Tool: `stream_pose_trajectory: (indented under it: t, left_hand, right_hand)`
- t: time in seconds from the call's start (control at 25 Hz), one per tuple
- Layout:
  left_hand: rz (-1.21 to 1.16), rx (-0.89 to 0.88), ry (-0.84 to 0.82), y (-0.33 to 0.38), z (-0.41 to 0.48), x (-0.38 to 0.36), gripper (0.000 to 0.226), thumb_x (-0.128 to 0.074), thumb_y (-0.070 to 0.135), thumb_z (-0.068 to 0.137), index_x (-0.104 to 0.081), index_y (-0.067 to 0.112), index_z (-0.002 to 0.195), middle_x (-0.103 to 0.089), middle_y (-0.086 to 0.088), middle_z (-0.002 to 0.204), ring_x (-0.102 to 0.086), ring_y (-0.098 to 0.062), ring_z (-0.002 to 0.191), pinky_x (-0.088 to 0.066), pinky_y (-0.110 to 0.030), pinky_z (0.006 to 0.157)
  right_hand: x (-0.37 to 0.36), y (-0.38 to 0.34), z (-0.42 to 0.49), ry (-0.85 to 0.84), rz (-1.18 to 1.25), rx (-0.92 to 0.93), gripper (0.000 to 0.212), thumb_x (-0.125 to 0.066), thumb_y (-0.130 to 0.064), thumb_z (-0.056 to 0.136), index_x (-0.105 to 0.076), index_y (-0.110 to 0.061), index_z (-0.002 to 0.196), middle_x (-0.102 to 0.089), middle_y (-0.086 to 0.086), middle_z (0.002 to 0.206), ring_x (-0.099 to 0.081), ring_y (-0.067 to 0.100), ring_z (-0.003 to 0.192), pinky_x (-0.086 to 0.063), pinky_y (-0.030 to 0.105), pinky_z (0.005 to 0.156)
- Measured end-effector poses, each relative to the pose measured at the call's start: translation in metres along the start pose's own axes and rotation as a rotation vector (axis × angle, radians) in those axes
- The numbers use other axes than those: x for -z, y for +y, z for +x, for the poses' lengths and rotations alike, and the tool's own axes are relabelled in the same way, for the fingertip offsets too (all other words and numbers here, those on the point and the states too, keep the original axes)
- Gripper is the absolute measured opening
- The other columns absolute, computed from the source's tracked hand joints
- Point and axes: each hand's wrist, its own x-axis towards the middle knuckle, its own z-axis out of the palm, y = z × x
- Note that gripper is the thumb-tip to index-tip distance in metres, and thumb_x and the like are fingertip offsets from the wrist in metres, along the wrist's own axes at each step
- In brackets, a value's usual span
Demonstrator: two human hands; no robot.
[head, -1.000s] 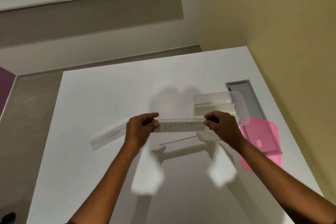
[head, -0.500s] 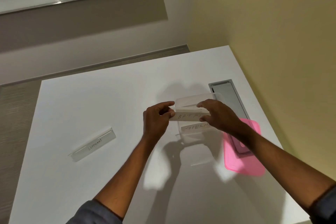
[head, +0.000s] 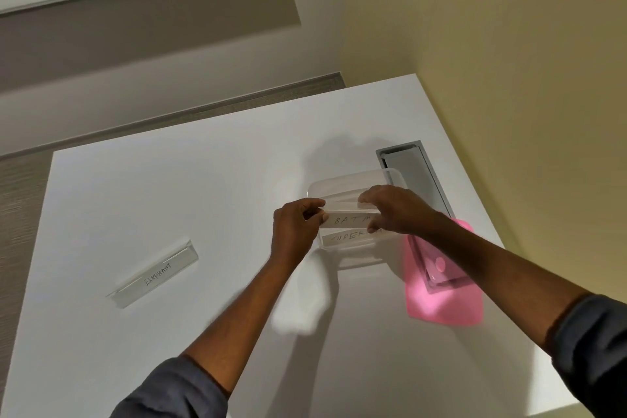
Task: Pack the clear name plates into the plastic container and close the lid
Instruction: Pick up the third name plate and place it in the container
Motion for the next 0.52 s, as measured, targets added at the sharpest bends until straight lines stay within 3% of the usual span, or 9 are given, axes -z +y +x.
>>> stream_pose_trajectory:
  t: [0.12,0.28,0.36,0.52]
  left_hand:
    - [0.294,-0.083,-0.027,-0.008,0.004,-0.005,0.03,-0.084,0.019,0.092,-0.082,0.018,0.121,-0.077,-0.001,0.115,-0.073,-0.017,0.101,-0.061,-0.037,0.094]
    - [0.771,-0.384,-0.119,-0.01,0.016,-0.012,0.033,-0.083,0.026,0.091,-0.082,0.024,0.123,-0.076,0.005,0.131,-0.062,-0.022,0.128,-0.051,-0.036,0.1]
    - [0.928,-0.473,-0.226,-0.01,0.025,-0.019,0.031,-0.08,0.028,0.092,-0.081,0.024,0.122,-0.077,0.005,0.128,-0.062,-0.023,0.126,-0.047,-0.036,0.104]
    - [1.114,-0.521,-0.354,-0.011,0.034,-0.038,0.021,-0.074,0.023,0.092,-0.079,0.02,0.113,-0.077,0.0,0.114,-0.066,-0.027,0.117,-0.046,-0.037,0.1]
  right_hand:
    - [-0.004,0.002,0.006,-0.042,-0.079,0.001,0.068,-0.094,-0.036,0.069,-0.067,-0.022,0.129,-0.071,-0.001,0.125,-0.067,0.024,0.114,-0.055,0.037,0.086]
    - [-0.011,0.003,0.014,-0.099,-0.174,0.015,0.061,-0.093,-0.032,0.07,-0.067,-0.02,0.123,-0.071,0.001,0.119,-0.067,0.026,0.111,-0.054,0.037,0.082]
    - [-0.015,0.003,0.017,-0.125,-0.198,0.014,0.061,-0.093,-0.031,0.071,-0.067,-0.019,0.124,-0.07,0.001,0.122,-0.067,0.025,0.113,-0.048,0.035,0.08]
    - [-0.022,0.003,0.022,-0.157,-0.233,0.025,0.06,-0.092,-0.028,0.072,-0.067,-0.017,0.126,-0.071,0.002,0.125,-0.067,0.025,0.114,-0.052,0.036,0.085]
